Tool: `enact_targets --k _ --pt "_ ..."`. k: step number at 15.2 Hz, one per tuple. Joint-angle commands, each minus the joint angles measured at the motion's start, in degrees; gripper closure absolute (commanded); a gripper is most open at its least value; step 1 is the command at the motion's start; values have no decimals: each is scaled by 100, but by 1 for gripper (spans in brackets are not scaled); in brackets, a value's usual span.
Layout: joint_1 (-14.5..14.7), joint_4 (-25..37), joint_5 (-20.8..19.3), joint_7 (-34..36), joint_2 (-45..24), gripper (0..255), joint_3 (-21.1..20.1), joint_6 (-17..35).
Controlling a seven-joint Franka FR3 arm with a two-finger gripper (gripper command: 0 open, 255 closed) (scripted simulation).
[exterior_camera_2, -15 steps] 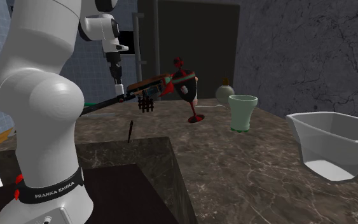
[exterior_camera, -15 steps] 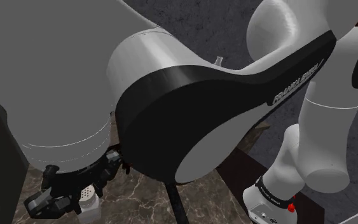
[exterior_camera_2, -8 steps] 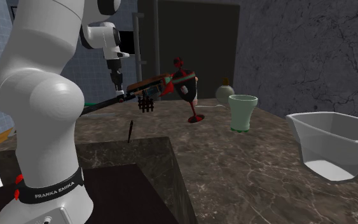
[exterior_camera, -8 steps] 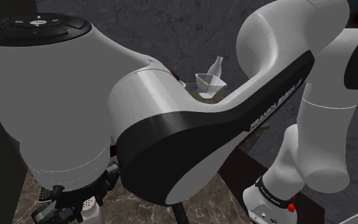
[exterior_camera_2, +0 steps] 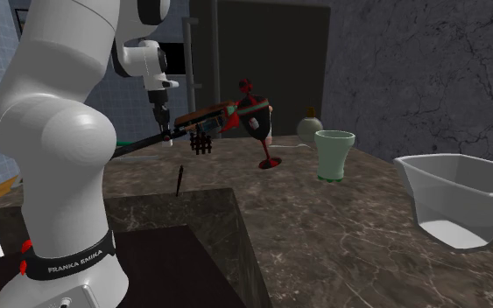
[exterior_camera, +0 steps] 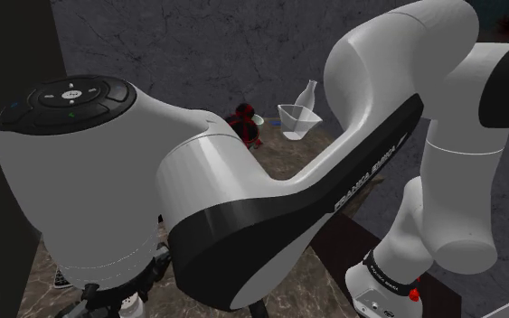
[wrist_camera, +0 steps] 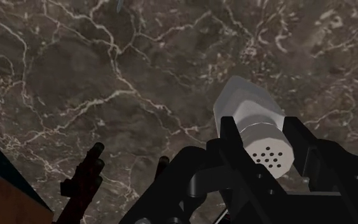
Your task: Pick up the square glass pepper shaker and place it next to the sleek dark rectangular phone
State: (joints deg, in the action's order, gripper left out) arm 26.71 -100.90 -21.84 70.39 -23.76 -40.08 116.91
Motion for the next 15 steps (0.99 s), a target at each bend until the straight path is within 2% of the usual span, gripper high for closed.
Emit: enact_targets --k 1,5,6,11,15 --pt "2 -3 -4 3 -4 255 2 8" --pt "1 -3 -4 3 -4 255 2 8" --pt "1 -3 -4 3 -4 0 2 8" --pt "1 -3 -4 3 -4 0 2 8" --pt "-24 401 236 -151 257 0 -128 -589"
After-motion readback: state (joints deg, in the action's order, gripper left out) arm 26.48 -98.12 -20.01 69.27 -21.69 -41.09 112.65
